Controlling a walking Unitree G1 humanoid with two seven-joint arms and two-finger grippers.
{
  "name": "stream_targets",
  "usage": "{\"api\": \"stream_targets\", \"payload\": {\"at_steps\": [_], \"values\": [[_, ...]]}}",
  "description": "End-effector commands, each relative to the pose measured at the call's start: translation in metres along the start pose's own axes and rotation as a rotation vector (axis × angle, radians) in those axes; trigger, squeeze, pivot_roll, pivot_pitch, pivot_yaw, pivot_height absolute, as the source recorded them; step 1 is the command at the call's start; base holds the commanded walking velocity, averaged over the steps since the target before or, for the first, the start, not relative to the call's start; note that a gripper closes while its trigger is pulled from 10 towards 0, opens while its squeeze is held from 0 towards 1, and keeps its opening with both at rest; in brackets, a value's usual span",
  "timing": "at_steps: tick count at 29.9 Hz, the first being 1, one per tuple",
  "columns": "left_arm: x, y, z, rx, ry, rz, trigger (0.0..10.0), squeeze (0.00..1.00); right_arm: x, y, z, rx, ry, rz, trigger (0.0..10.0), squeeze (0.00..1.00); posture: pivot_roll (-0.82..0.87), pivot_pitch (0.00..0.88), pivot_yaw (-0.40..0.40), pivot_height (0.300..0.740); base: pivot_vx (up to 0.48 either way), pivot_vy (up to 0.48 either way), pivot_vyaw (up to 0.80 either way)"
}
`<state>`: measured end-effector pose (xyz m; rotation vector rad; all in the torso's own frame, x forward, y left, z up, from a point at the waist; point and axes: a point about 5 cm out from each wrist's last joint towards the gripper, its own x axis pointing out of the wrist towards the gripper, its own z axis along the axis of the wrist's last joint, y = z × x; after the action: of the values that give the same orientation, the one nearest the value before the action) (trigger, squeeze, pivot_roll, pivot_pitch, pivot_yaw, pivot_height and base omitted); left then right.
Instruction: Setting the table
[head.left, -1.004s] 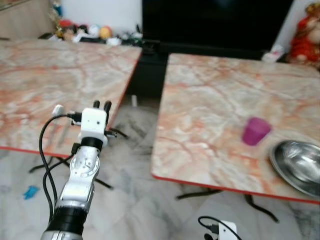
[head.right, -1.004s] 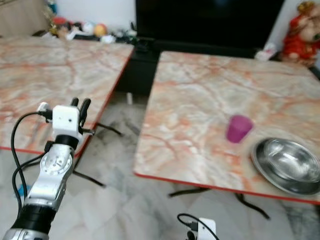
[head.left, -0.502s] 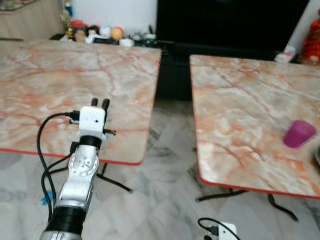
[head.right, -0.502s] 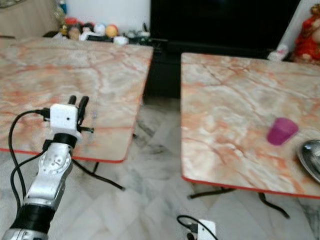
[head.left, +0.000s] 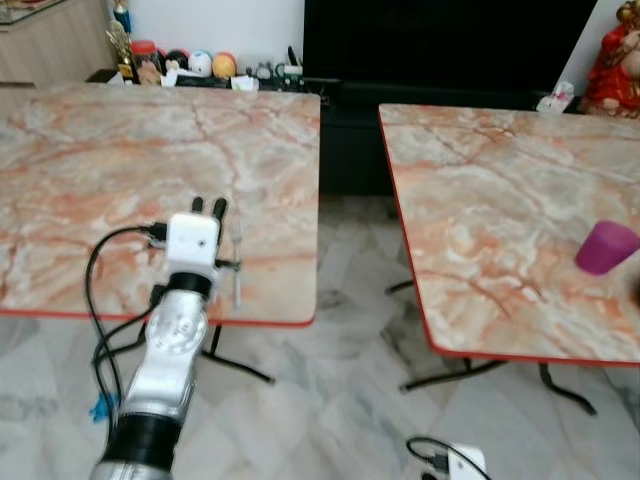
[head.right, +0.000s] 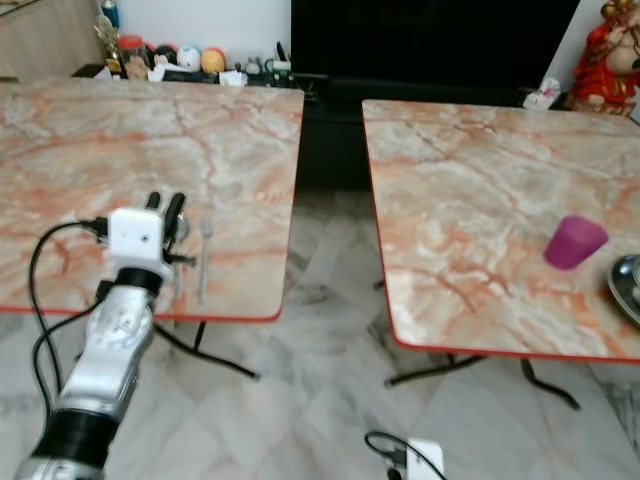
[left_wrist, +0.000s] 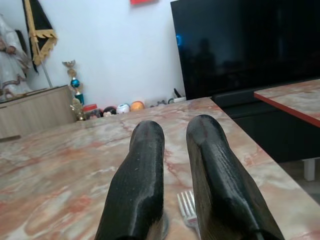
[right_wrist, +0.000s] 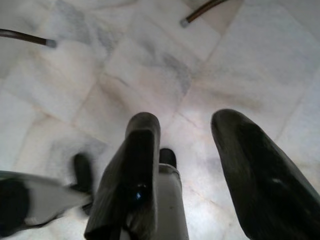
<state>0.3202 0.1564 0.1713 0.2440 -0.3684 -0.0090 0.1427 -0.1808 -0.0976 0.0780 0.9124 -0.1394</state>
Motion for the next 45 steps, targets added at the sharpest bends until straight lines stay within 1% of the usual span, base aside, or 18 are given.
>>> {"api": "stream_targets", "payload": {"at_steps": [1,7,12,13,15,24,27,29,34,36,39,42,43,44,45], "values": [[0.001,0.006,0.004,0.029,-0.013,0.014,10.0,0.00,0.000,0.003,0.000,0.006,0.001,0.004,10.0,0.00,0.14,0.000,-0.044,0.740,0.000,0.480,0.00],[0.001,0.006,0.005,0.032,-0.019,0.010,10.0,0.00,0.000,0.003,0.000,-0.003,0.001,0.007,10.0,0.00,0.14,0.000,-0.045,0.740,0.000,0.480,0.00],[0.002,0.006,0.006,0.033,-0.023,0.011,10.0,0.00,0.000,0.003,0.001,-0.008,-0.001,0.009,10.0,0.00,0.14,0.000,-0.045,0.740,0.000,0.318,0.00],[0.002,0.005,0.006,0.034,-0.024,0.012,10.0,0.00,0.002,0.001,0.009,-0.011,-0.034,0.009,10.0,0.00,0.14,0.000,-0.045,0.740,0.000,0.251,0.00],[0.002,0.005,0.007,0.036,-0.027,0.012,10.0,0.00,0.003,-0.001,0.014,-0.014,-0.053,0.010,10.0,0.00,0.14,0.000,-0.044,0.740,0.000,0.000,0.50],[0.000,0.005,0.006,0.047,-0.026,0.014,10.0,0.00,0.004,0.000,0.016,-0.011,-0.062,0.016,10.0,0.00,0.14,0.000,-0.045,0.740,0.000,0.000,0.77],[0.000,0.006,0.006,0.050,-0.026,0.016,10.0,0.00,0.004,0.002,0.020,-0.014,-0.082,0.020,10.0,0.00,0.14,0.000,-0.045,0.740,0.000,0.000,0.80],[0.000,0.006,0.006,0.051,-0.024,0.017,10.0,0.00,0.005,0.008,0.025,-0.016,-0.115,0.028,10.0,0.00,0.14,0.000,-0.045,0.740,0.000,0.000,0.80],[-0.001,0.006,0.005,0.050,-0.021,0.014,10.0,0.00,0.005,0.008,0.026,-0.015,-0.118,0.028,10.0,0.00,0.14,0.000,-0.045,0.740,0.000,0.000,0.75],[-0.001,0.006,0.003,0.044,-0.007,0.010,10.0,0.00,0.005,0.008,0.025,-0.002,-0.114,0.024,10.0,0.00,0.14,0.000,-0.045,0.740,0.000,0.000,0.00],[-0.003,0.011,-0.003,0.037,0.022,0.030,10.0,0.00,0.005,0.006,0.024,-0.003,-0.106,0.022,10.0,0.00,0.14,0.000,-0.045,0.740,0.000,0.000,0.00],[-0.007,0.018,-0.010,0.072,0.043,0.057,10.0,0.00,0.005,0.005,0.024,0.002,-0.102,0.019,10.0,0.00,0.15,0.000,-0.044,0.740,0.000,0.000,0.00],[-0.007,0.018,-0.010,0.072,0.043,0.057,10.0,0.00,0.005,0.005,0.024,0.002,-0.102,0.019,10.0,0.00,0.15,0.000,-0.044,0.740,0.000,0.000,0.00],[-0.011,0.025,-0.017,0.113,0.069,0.096,10.0,0.00,0.005,0.005,0.024,0.003,-0.101,0.018,10.0,0.00,0.15,0.000,-0.045,0.740,0.000,0.000,0.00],[-0.018,0.039,-0.030,0.190,0.132,0.189,10.0,0.00,0.005,0.005,0.024,0.005,-0.100,0.016,10.0,0.00,0.15,0.000,-0.045,0.740,0.000,0.000,0.00]]}}
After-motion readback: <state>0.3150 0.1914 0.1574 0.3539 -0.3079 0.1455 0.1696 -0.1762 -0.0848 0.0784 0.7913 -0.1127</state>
